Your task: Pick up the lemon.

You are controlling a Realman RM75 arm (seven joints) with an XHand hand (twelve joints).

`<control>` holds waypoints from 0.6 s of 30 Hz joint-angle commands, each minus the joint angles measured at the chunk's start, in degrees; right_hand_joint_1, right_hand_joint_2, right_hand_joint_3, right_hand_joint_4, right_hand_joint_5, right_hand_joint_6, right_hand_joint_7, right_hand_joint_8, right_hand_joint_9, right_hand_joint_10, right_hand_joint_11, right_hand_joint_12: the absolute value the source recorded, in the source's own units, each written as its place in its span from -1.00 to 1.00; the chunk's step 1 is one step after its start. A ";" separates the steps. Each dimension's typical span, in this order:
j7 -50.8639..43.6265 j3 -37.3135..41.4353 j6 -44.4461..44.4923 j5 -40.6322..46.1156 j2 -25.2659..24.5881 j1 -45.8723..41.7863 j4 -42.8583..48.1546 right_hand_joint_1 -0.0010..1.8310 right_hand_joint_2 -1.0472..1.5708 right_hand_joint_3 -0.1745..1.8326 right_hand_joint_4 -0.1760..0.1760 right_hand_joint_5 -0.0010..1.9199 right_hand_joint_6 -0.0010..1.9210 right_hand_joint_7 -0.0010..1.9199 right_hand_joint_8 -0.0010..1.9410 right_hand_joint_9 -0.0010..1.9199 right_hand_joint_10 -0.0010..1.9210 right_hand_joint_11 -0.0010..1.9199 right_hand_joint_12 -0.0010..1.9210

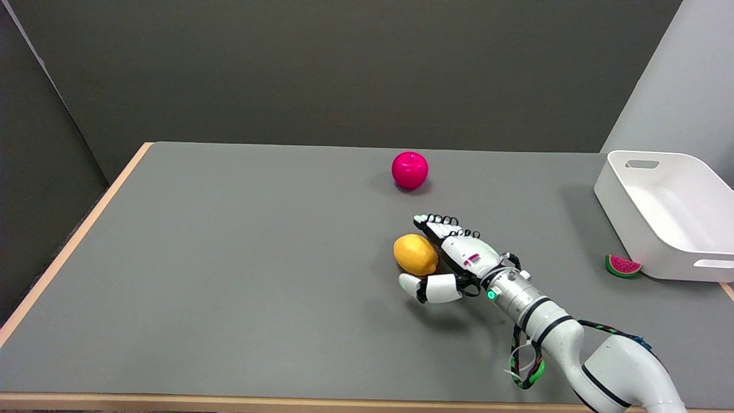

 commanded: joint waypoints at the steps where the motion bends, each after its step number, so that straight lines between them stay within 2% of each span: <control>1: 1.74 -3.56 -3.20 0.07 0.13 5.93 -9.08 -0.61 0.27 -0.01 -1.00 -0.96 -0.84 -1.00 -0.96 -1.00 -1.00 -1.00 -0.89; 4: 1.69 -3.70 -3.30 0.07 -0.14 6.45 -9.14 -0.59 0.28 0.00 -1.00 -0.96 -0.81 -1.00 -0.91 -1.00 -1.00 -1.00 -0.88; 7: 1.26 -3.48 -3.13 0.07 -0.74 6.75 -9.11 -0.55 0.30 0.02 -1.00 -0.96 -0.76 -0.99 -0.77 -1.00 -0.98 -1.00 -0.88; 10: 1.02 -3.41 -3.43 0.07 -0.80 7.20 -9.36 -0.49 0.31 0.07 -1.00 -0.96 -0.62 -0.96 -0.59 -1.00 -0.83 -1.00 -0.84; 13: -0.47 -3.23 -4.18 0.07 -0.80 7.61 -9.51 -0.46 0.33 0.06 -1.00 -0.94 -0.55 -0.92 -0.54 -1.00 -0.72 -1.00 -0.80; 15: -3.34 -3.01 -6.91 0.07 -0.80 7.87 -10.21 -0.44 0.43 -0.09 -1.00 -0.87 -0.55 -0.82 -0.57 -1.00 -0.57 -1.00 -0.68; 17: -5.97 -2.53 -11.06 0.11 -0.93 8.08 -11.48 -0.43 0.37 0.09 -1.00 -0.86 -0.46 -0.81 -0.49 -1.00 -0.48 -1.00 -0.67; 18: -6.95 -2.05 -13.49 0.15 -1.12 8.25 -12.39 -0.41 0.40 0.10 -1.00 -0.82 -0.25 -0.74 -0.38 -0.95 -0.36 -1.00 -0.38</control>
